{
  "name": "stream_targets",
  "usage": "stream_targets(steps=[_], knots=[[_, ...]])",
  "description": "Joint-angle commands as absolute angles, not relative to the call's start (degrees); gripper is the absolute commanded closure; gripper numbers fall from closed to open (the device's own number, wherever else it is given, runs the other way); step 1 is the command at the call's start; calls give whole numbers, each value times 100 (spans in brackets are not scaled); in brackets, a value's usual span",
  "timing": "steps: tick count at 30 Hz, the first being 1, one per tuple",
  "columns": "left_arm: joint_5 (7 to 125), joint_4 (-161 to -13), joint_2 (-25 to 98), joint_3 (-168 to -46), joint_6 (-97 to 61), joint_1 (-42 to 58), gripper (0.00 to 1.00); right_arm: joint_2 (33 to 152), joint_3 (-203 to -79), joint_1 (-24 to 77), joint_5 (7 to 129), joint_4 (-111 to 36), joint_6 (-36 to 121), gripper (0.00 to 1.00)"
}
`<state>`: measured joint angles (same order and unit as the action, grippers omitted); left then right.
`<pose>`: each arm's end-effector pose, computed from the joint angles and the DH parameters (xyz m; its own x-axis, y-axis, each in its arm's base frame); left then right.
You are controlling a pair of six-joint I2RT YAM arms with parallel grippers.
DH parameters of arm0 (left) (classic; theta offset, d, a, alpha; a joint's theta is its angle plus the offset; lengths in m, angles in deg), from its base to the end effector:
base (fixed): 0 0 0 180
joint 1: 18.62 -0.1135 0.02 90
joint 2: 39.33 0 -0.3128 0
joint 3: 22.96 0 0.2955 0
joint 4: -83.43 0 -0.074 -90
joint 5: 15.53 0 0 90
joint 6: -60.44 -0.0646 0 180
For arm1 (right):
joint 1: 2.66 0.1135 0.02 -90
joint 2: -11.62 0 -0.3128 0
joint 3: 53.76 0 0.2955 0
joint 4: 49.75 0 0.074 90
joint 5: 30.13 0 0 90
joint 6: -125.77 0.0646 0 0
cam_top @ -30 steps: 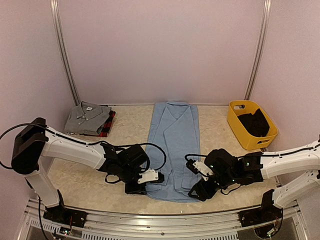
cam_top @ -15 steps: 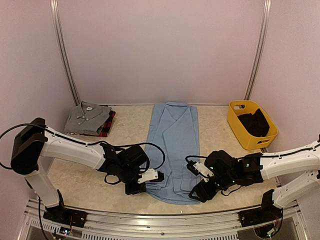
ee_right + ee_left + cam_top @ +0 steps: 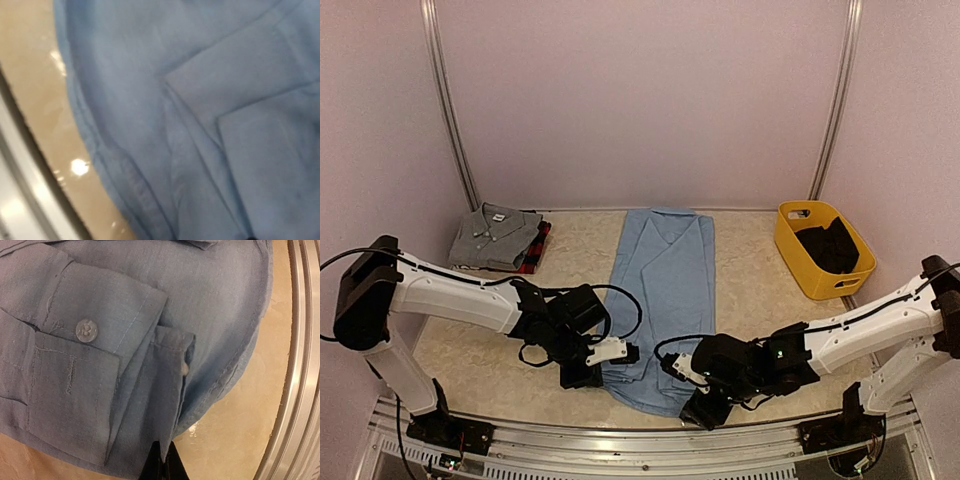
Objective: Fold and stack the long sleeve shirts
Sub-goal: Pick up the rectangle-folded shirt from the center of the board.
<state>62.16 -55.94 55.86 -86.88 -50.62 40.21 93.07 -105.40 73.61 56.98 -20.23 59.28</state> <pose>0.1660 -0.3010 0.1413 -0.1464 0.9203 -0.3627 0.9889 0.1268 -0.0775 0.0745 0.2912 0.1568 -0.5718 -0.6617 -0.4850 -0.8026 0.5736 0.1637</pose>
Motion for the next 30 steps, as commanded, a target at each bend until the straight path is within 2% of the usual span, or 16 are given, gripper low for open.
stream_targets(steps=[1,12,18,21,28,30], knots=[[5955,-5448,5543,-8715,-5190,3958,100,9748,-10779,7468,5386,-1922,5637,32],[5714,-5365,5327,-8627,-5399,3889,100,10127,-10818,7548,5194,-1830,5627,46],[5554,-5358,5217,-8582,-5461,3876,100,10186,-10673,7712,5000,-1872,5936,57],[5511,-5341,5231,-8573,-5452,3911,100,10299,-10731,7817,4937,-1812,5995,67],[5522,-5323,5215,-8519,-5443,3996,100,10392,-10721,7964,5128,-1962,6132,100],[5525,-5344,5147,-8471,-5459,4003,100,10366,-10711,7965,5199,-1950,6152,100]])
